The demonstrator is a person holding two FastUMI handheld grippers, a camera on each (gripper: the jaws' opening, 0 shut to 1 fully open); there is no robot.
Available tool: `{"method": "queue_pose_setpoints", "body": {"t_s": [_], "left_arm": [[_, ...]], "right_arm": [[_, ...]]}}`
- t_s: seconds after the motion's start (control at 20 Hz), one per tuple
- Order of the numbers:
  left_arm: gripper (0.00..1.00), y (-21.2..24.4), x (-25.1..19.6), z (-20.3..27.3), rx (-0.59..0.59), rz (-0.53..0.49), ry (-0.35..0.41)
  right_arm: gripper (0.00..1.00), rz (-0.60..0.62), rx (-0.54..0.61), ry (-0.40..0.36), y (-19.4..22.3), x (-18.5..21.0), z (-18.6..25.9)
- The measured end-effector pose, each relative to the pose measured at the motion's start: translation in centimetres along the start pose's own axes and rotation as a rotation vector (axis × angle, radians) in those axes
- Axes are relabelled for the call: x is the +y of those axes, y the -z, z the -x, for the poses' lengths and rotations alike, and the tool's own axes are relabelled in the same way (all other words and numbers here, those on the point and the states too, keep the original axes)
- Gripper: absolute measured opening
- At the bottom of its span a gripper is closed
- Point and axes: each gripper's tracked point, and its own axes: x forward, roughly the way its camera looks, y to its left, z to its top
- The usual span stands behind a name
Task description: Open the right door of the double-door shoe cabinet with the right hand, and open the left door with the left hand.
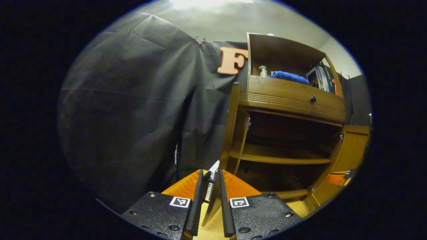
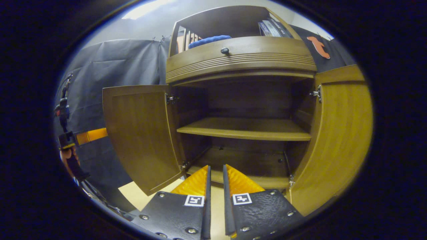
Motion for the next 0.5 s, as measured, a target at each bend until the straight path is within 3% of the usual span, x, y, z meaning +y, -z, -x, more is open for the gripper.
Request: {"method": "queue_pose_setpoints", "body": {"t_s": [0.5], "left_arm": [[0.29,-2.6,-12.4,-1.6,-0.042,0.029,0.227]], "right_arm": [[0.17,-0.029,-0.122,0.103,-5.3,-4.4,3.6]]}}
